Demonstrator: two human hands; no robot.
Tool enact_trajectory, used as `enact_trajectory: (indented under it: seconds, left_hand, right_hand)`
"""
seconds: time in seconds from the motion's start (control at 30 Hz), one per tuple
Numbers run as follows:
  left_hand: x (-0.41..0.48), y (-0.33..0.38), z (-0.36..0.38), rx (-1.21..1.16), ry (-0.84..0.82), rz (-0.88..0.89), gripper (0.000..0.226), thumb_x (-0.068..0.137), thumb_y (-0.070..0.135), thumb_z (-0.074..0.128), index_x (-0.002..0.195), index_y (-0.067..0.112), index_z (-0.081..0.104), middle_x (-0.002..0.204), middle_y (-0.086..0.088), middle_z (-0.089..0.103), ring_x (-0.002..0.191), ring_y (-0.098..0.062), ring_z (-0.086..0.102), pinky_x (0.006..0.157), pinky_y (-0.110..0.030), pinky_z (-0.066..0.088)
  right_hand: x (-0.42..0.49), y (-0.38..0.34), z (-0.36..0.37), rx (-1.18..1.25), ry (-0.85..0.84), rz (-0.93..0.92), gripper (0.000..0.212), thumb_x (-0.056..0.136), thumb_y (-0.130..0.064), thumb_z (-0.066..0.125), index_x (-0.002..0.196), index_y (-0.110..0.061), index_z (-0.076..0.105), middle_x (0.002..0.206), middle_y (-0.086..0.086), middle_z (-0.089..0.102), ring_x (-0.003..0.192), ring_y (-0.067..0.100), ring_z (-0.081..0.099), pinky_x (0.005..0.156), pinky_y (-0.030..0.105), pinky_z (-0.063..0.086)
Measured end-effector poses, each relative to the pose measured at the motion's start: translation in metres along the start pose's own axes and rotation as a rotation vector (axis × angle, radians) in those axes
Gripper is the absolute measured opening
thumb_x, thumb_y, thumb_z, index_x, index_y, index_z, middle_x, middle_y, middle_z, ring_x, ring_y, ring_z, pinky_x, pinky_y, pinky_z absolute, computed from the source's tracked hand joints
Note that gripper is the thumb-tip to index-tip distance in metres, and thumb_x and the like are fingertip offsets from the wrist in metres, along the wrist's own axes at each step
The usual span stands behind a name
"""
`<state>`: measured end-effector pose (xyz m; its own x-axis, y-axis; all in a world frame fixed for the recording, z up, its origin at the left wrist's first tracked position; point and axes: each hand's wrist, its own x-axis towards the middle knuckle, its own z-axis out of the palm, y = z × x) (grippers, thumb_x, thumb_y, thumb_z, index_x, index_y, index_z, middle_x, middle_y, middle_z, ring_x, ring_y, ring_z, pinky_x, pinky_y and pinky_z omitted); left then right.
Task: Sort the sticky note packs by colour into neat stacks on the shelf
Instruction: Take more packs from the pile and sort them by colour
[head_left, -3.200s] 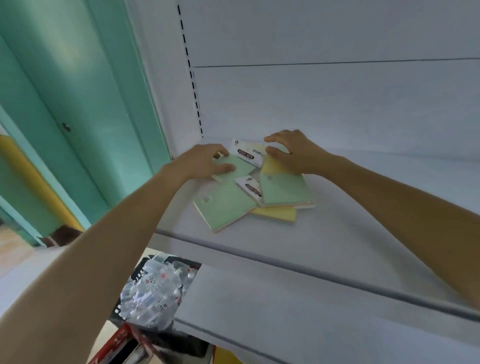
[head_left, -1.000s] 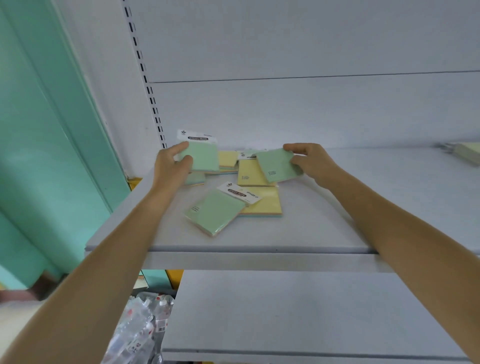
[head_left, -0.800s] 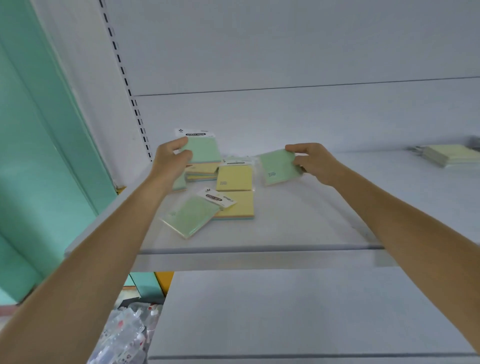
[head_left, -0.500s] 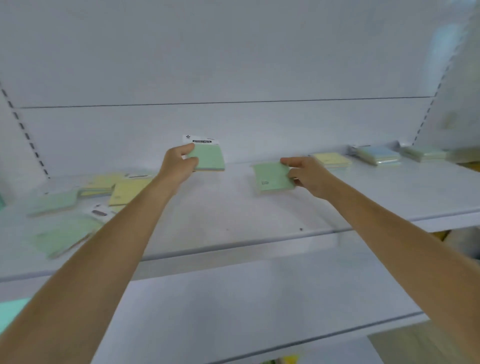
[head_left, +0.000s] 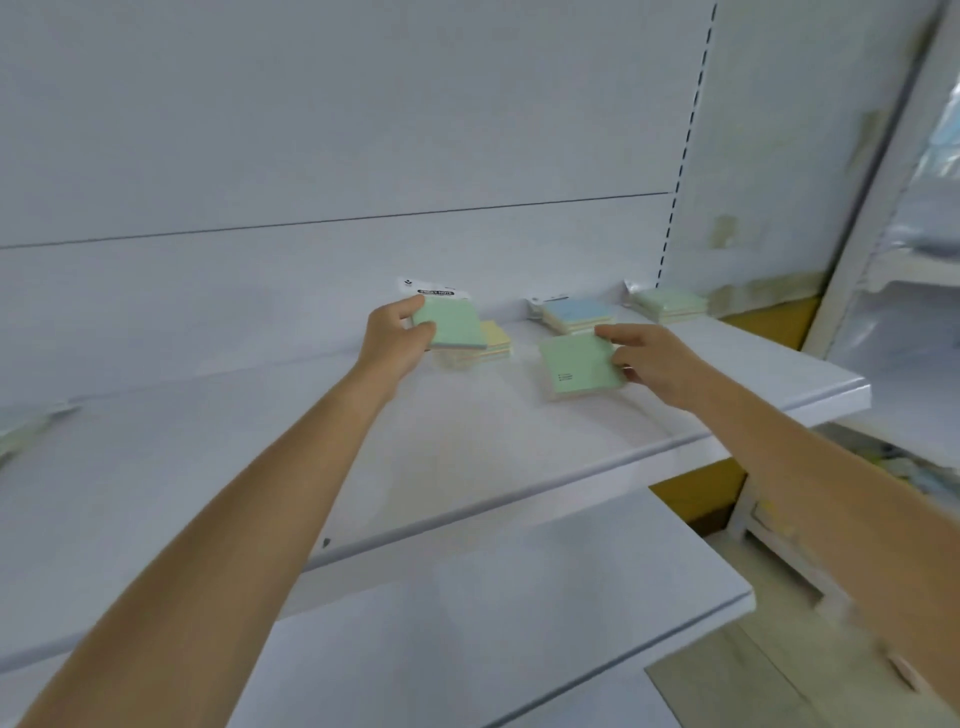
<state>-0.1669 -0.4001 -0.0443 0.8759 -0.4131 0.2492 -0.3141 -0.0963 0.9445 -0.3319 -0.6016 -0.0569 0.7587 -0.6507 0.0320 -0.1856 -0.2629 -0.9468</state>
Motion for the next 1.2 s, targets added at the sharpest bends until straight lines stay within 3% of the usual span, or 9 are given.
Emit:
enact_trajectory:
  seconds: [0.13, 0.23, 0.4, 0.5, 0.57, 0.7, 0.83, 1.03, 1.2]
  left_hand:
    - [0.032, 0.012, 0.058, -0.025, -0.084, 0.053, 0.028, 0.083, -0.003, 0.051, 0.076, 0.023, 0.059, 0.094, 0.002, 0.049, 0.091, -0.015, 0.046, 0.084, -0.027, 0.043]
    - [0.054, 0.019, 0.097, -0.032, -0.109, 0.072, 0.023, 0.084, -0.002, 0.051, 0.087, 0.016, 0.065, 0.102, 0.001, 0.046, 0.094, -0.013, 0.048, 0.079, -0.023, 0.049]
    - [0.084, 0.033, 0.164, -0.031, -0.125, 0.067, 0.042, 0.083, -0.002, 0.05, 0.06, 0.032, 0.041, 0.096, 0.0, 0.044, 0.091, -0.013, 0.043, 0.086, -0.027, 0.049]
    - [0.095, 0.035, 0.197, -0.021, -0.139, 0.067, 0.022, 0.085, 0.0, 0.051, 0.089, 0.02, 0.06, 0.096, 0.005, 0.045, 0.094, -0.011, 0.041, 0.068, -0.006, 0.04]
    - [0.105, 0.034, 0.224, -0.043, -0.103, 0.068, 0.03, 0.085, 0.001, 0.051, 0.112, 0.01, 0.062, 0.105, 0.004, 0.044, 0.098, -0.011, 0.045, 0.082, -0.018, 0.046]
    - [0.116, 0.032, 0.262, -0.067, -0.003, 0.038, 0.03, 0.084, 0.001, 0.051, 0.075, 0.029, 0.055, 0.086, 0.011, 0.049, 0.089, -0.014, 0.046, 0.079, -0.026, 0.04]
    - [0.119, 0.032, 0.281, -0.055, 0.098, 0.013, 0.043, 0.085, 0.001, 0.051, 0.127, 0.007, 0.054, 0.122, -0.002, 0.057, 0.111, -0.018, 0.054, 0.099, -0.028, 0.043]
    - [0.109, 0.033, 0.288, 0.006, 0.21, 0.004, 0.048, 0.084, 0.002, 0.052, 0.132, 0.005, 0.048, 0.141, -0.006, 0.048, 0.128, -0.019, 0.048, 0.11, -0.04, 0.039]
    - [0.099, 0.037, 0.287, 0.013, 0.268, -0.001, 0.048, 0.084, 0.001, 0.053, 0.131, 0.003, 0.05, 0.139, -0.009, 0.05, 0.128, -0.021, 0.049, 0.111, -0.041, 0.038]
  right_hand:
    - [0.036, 0.003, -0.054, -0.013, 0.106, 0.0, 0.048, 0.088, 0.014, 0.034, 0.132, 0.001, 0.045, 0.136, 0.017, 0.047, 0.104, 0.024, 0.048, 0.103, 0.041, 0.04]
    - [0.058, 0.013, -0.09, -0.007, 0.142, 0.037, 0.047, 0.088, 0.013, 0.034, 0.132, 0.001, 0.044, 0.128, 0.017, 0.049, 0.101, 0.022, 0.044, 0.091, 0.033, 0.038]
    - [0.087, 0.042, -0.139, -0.001, 0.159, 0.082, 0.047, 0.089, 0.012, 0.033, 0.132, -0.003, 0.045, 0.117, 0.006, 0.048, 0.102, 0.021, 0.044, 0.089, 0.029, 0.035]
    - [0.109, 0.051, -0.164, -0.008, 0.175, 0.06, 0.047, 0.09, 0.012, 0.033, 0.132, -0.003, 0.045, 0.121, 0.009, 0.049, 0.104, 0.021, 0.045, 0.085, 0.027, 0.04]
    - [0.134, 0.053, -0.183, -0.035, 0.187, 0.036, 0.047, 0.089, 0.011, 0.034, 0.132, -0.003, 0.046, 0.121, 0.01, 0.049, 0.103, 0.02, 0.045, 0.073, 0.018, 0.046]
    - [0.19, 0.052, -0.203, -0.106, 0.153, -0.034, 0.048, 0.087, 0.009, 0.035, 0.131, -0.005, 0.048, 0.119, 0.009, 0.051, 0.102, 0.017, 0.045, 0.078, 0.021, 0.04]
    - [0.233, 0.052, -0.204, -0.151, 0.035, -0.086, 0.048, 0.087, 0.009, 0.035, 0.131, -0.005, 0.048, 0.127, 0.012, 0.053, 0.103, 0.016, 0.045, 0.083, 0.022, 0.042]
    - [0.256, 0.061, -0.187, -0.261, -0.066, -0.159, 0.042, 0.091, 0.002, 0.036, 0.132, -0.005, 0.048, 0.139, 0.011, 0.048, 0.117, 0.021, 0.049, 0.091, 0.022, 0.038]
    - [0.259, 0.075, -0.18, -0.521, -0.016, -0.222, 0.037, 0.089, -0.001, 0.036, 0.122, 0.008, 0.051, 0.131, 0.026, 0.051, 0.119, 0.039, 0.047, 0.098, 0.04, 0.04]
